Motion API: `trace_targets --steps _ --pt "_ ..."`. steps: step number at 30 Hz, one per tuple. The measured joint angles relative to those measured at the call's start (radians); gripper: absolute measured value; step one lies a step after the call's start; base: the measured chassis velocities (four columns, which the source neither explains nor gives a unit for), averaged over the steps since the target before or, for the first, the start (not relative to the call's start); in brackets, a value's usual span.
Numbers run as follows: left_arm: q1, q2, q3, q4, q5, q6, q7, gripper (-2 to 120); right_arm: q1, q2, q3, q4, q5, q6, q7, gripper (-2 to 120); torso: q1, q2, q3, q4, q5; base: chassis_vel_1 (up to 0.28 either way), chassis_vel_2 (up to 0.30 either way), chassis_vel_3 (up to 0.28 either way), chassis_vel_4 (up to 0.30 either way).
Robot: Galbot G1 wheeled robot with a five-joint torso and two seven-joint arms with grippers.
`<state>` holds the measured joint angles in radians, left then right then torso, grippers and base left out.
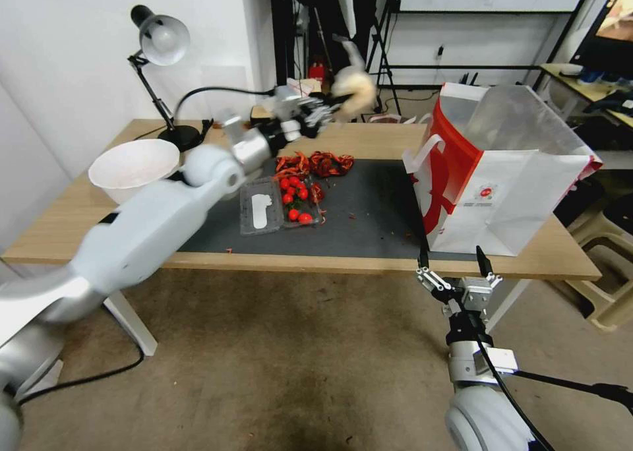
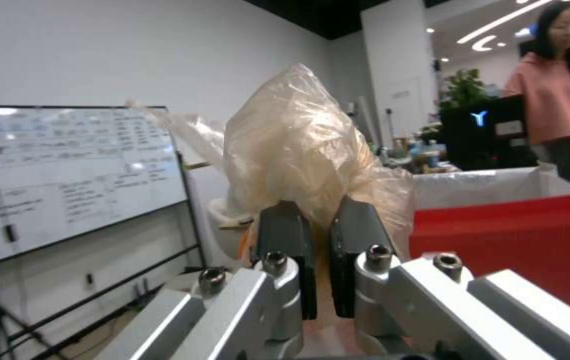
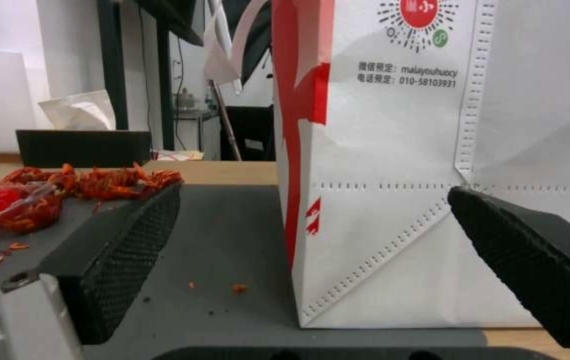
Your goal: Pick up the trash from the table and place it into the takeout bag.
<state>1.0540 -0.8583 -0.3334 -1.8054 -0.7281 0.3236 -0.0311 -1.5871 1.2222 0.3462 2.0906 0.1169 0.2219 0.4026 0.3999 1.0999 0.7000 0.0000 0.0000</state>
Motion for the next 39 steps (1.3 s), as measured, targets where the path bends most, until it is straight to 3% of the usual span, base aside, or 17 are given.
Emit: trace_targets --steps 3,6,7,8,10,12,14,15,16,18,19,21,23,28,31,37,39 --pt "-0.007 0.006 0.000 0.010 0.000 -0.066 0.034 3 -0.001 0.000 0.000 0.000 -0.001 0.000 0.000 100 0.000 0.000 0.000 0.0001 -0.0001 0.000 0.000 0.000 0.000" --pt "-0.049 0.024 0.013 0.044 -0.020 -0.217 0.150 3 -0.005 0.002 0.001 0.001 -0.003 0.001 0.001 100 0.000 0.000 0.000 0.0001 -0.0001 0.000 0.000 0.000 0.000" --pt "-0.049 0.024 0.013 0.044 -0.020 -0.217 0.150 3 -0.005 0.002 0.001 0.001 -0.003 0.001 0.001 100 0.000 0.000 0.000 0.0001 -0.0001 0.000 0.000 0.000 0.000" --pt "-0.110 0.040 0.048 0.079 -0.070 -0.336 0.274 3 -0.006 0.003 0.001 0.000 -0.004 0.002 0.001 100 0.000 0.000 0.000 0.0003 0.0000 0.000 0.000 0.000 0.000" --pt "-0.205 0.050 0.120 0.112 -0.129 -0.413 0.379 3 -0.006 0.006 0.001 -0.001 -0.006 0.004 0.001 100 0.000 0.000 0.000 0.0000 0.0001 0.000 0.000 0.000 0.000" --pt "-0.242 0.051 0.151 0.126 -0.143 -0.429 0.403 3 -0.005 0.007 0.001 -0.003 -0.006 0.005 0.001 100 0.000 0.000 0.000 0.0001 0.0002 0.000 0.000 0.000 0.000" --pt "-0.448 0.037 0.328 0.187 -0.198 -0.467 0.466 3 0.000 0.009 0.005 -0.009 -0.006 0.009 0.001 100 0.000 0.000 0.000 -0.0004 0.0003 0.000 0.000 0.000 0.000" --pt "-0.530 0.021 0.395 0.213 -0.219 -0.469 0.473 3 0.003 0.010 0.009 -0.011 -0.006 0.009 0.001 100 0.000 0.000 0.000 -0.0003 0.0001 0.000 0.000 0.000 0.000" --pt "-0.530 0.021 0.395 0.213 -0.219 -0.469 0.473 3 0.003 0.010 0.009 -0.011 -0.006 0.009 0.001 100 0.000 0.000 0.000 -0.0003 0.0001 0.000 0.000 0.000 0.000" --pt "-0.656 -0.010 0.482 0.251 -0.243 -0.469 0.478 3 0.007 0.011 0.013 -0.013 -0.006 0.009 0.001 100 0.000 0.000 0.000 -0.0003 0.0004 0.000 0.000 0.000 0.000" --pt "-0.772 -0.047 0.568 0.294 -0.266 -0.468 0.478 3 0.011 0.011 0.017 -0.015 -0.006 0.009 0.002 100 0.000 0.000 0.000 0.0002 0.0002 0.000 0.000 0.000 0.000" --pt "-0.809 -0.060 0.599 0.308 -0.273 -0.468 0.478 3 0.012 0.012 0.018 -0.015 -0.006 0.009 0.002 100 0.000 0.000 0.000 0.0000 0.0000 0.000 0.000 0.000 0.000" --pt "-0.939 -0.120 0.736 0.363 -0.304 -0.462 0.475 3 0.017 0.012 0.023 -0.017 -0.006 0.008 0.003 100 0.000 0.000 0.000 -0.0002 0.0000 0.000 0.000 0.000 0.000" --pt "-1.043 -0.210 0.838 0.423 -0.323 -0.454 0.471 9 0.019 0.015 0.024 -0.019 -0.007 0.006 0.004 100 0.000 0.000 0.000 0.0002 0.0003 0.000 0.000 0.000 0.000" --pt "-1.201 -0.437 0.964 0.560 -0.332 -0.447 0.467 36 0.013 0.018 0.026 -0.016 -0.011 0.006 0.005 100 0.000 0.000 0.000 0.0002 0.0002 0.000 0.000 0.000 0.000" --pt "-1.238 -0.523 1.032 0.644 -0.330 -0.447 0.475 55 0.014 0.025 0.027 -0.016 -0.012 0.007 0.005 100 0.000 0.000 0.000 0.0000 0.0002 0.000 0.000 0.000 0.000" --pt "-1.241 -0.560 1.056 0.691 -0.309 -0.445 0.481 67 0.011 0.025 0.030 -0.009 -0.012 0.008 0.005 100 0.000 0.000 0.000 -0.0001 0.0001 0.000 0.000 0.000 0.000"
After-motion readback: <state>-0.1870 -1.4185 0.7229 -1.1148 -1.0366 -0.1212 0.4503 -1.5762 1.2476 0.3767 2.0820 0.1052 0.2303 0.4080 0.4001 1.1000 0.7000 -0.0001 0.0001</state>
